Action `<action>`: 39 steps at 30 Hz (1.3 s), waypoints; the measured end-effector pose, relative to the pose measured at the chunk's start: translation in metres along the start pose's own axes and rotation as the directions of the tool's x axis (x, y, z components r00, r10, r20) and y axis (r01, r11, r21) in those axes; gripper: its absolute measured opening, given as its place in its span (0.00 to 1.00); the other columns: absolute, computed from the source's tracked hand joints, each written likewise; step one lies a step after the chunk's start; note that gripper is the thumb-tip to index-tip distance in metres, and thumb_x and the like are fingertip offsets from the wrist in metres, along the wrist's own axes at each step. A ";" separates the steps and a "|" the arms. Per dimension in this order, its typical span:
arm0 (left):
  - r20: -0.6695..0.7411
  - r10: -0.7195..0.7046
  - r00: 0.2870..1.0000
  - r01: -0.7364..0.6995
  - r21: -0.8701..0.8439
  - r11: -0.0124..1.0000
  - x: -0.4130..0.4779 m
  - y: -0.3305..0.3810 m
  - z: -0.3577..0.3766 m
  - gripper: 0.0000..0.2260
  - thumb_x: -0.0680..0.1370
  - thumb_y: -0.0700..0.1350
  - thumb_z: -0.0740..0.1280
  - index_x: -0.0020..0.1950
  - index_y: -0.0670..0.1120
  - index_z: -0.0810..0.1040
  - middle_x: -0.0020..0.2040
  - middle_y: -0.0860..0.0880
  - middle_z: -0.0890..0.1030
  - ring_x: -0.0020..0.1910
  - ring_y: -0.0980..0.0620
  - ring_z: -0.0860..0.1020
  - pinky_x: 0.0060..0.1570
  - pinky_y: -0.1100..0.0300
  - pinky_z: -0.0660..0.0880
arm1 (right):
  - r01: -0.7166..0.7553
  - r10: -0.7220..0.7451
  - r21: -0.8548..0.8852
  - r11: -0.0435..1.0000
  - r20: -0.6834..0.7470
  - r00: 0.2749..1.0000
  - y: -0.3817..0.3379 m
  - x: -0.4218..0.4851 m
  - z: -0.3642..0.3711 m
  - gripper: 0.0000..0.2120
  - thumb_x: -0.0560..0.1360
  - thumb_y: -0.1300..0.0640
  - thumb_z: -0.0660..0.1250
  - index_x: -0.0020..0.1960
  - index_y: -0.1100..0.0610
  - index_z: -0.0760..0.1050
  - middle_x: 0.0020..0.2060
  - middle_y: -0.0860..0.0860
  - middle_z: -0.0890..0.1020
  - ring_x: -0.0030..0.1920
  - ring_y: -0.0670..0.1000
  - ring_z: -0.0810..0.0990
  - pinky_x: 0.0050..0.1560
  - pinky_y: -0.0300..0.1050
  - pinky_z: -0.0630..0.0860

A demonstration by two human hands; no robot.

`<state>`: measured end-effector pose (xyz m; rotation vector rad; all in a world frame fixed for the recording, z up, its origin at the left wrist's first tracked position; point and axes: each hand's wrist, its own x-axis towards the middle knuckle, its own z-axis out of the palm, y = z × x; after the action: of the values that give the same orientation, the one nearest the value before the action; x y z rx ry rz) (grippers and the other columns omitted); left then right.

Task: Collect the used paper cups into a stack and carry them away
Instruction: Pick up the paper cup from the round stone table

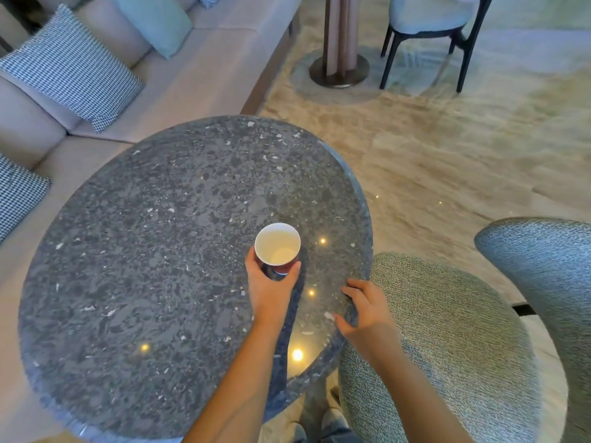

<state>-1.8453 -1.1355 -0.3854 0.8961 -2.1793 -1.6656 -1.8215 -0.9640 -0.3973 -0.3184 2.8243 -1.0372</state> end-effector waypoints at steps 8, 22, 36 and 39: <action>-0.035 0.013 0.999 -0.013 -0.005 1.000 0.000 0.007 0.009 0.29 0.65 0.47 0.78 0.59 0.56 0.66 0.51 0.63 0.72 0.54 0.54 0.74 0.50 0.61 0.72 | 0.008 -0.008 -0.015 1.000 0.010 1.000 0.000 -0.002 -0.003 0.26 0.68 0.52 0.73 0.63 0.59 0.72 0.62 0.51 0.72 0.64 0.51 0.67 0.64 0.35 0.58; 0.130 0.140 0.982 -0.147 0.044 0.988 -0.042 0.040 -0.043 0.30 0.65 0.47 0.77 0.59 0.62 0.65 0.54 0.64 0.71 0.52 0.67 0.72 0.43 0.74 0.66 | 0.045 -0.048 -0.087 0.995 -0.029 0.998 -0.026 -0.021 -0.038 0.18 0.75 0.53 0.65 0.62 0.58 0.73 0.56 0.52 0.76 0.59 0.51 0.72 0.61 0.41 0.65; 0.508 0.329 0.796 -0.333 -0.087 0.939 -0.122 0.098 -0.076 0.25 0.64 0.50 0.77 0.52 0.66 0.67 0.54 0.64 0.73 0.51 0.70 0.73 0.41 0.76 0.71 | -0.118 0.022 -0.196 0.974 -0.434 0.900 -0.084 -0.139 -0.125 0.15 0.68 0.62 0.73 0.53 0.64 0.79 0.50 0.58 0.82 0.52 0.59 0.80 0.53 0.53 0.74; 0.591 0.353 0.726 -0.348 -0.128 0.929 -0.143 0.102 -0.073 0.25 0.61 0.57 0.75 0.52 0.66 0.68 0.53 0.63 0.75 0.49 0.68 0.74 0.42 0.74 0.71 | -0.188 0.069 -0.180 0.966 -0.522 0.850 -0.091 -0.168 -0.130 0.15 0.66 0.64 0.74 0.52 0.65 0.79 0.50 0.59 0.82 0.52 0.60 0.80 0.53 0.56 0.75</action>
<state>-1.7264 -1.0893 -0.2440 -0.1212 -2.5058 -1.9270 -1.6673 -0.9111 -0.2334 0.1654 3.3891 -0.8763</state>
